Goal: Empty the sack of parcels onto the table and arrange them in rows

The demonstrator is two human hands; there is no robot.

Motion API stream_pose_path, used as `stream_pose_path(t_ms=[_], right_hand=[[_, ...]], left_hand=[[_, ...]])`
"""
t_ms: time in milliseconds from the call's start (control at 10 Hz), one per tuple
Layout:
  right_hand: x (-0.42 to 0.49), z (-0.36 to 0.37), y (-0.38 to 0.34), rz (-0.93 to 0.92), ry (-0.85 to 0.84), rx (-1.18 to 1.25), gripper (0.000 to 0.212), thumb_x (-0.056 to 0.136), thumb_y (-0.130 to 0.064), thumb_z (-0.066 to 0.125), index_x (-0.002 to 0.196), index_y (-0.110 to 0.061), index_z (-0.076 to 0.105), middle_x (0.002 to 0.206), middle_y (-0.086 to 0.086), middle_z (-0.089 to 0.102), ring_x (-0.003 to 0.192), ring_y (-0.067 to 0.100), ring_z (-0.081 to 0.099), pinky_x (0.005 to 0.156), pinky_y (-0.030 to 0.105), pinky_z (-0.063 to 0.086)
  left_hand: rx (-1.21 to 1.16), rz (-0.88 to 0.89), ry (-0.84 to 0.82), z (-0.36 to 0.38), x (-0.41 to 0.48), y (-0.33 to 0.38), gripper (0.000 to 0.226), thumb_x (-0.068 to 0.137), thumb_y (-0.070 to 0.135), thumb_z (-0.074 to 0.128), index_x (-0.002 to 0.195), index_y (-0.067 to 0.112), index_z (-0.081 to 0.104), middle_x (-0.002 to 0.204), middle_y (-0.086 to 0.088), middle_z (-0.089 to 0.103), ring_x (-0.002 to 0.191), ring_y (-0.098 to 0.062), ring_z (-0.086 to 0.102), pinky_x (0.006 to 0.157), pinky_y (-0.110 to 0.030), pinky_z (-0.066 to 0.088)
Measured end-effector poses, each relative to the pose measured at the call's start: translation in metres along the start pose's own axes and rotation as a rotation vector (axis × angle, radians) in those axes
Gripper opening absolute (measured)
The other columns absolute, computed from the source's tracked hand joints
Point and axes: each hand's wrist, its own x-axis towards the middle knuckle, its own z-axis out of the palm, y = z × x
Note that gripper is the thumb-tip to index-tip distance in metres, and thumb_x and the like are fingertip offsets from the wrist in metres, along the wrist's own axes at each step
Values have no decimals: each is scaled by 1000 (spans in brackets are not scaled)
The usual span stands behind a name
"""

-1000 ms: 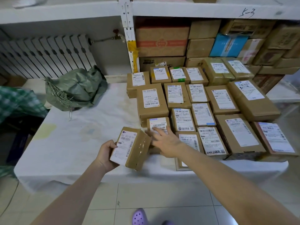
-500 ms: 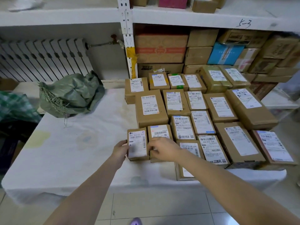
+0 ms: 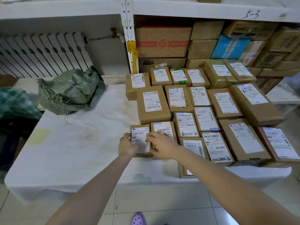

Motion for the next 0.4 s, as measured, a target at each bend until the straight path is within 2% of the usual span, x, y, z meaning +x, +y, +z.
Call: stream_pose_path(t_ms=[100,200,300,400], right_hand=[[-7,0,7,70,-23,-94,78,76,-50,70,142,-25,36,149,3,25,139,23,24,112,50,26],[-12,8,12,107,-4,-160,80,78,-54,69,143,-27,32,148,4,23,141,24,19,111,51,28],[-12,12,9,112,37,-127,75,83,-48,66,144,-24,31,153,4,20,144,26,10,114,54,21],[-16,17,11,117,89,-93,69,83,-40,68,141,-20,36,144,7,26,137,27,24,113,46,27]], left_hand=[[31,33,11,-4,4,-3,50,76,1,58,125,10,51,115,-17,61,96,-34,62,77,-35,51],[89,54,-13,-3,8,-5,54,81,1,53,135,11,46,120,-15,60,104,-34,60,80,-32,49],[197,47,-15,-4,2,5,59,81,4,51,139,15,43,125,-17,53,114,-36,53,94,-38,48],[307,73,24,-2,-11,21,60,83,5,51,142,15,40,130,-16,44,123,-36,41,98,-36,41]])
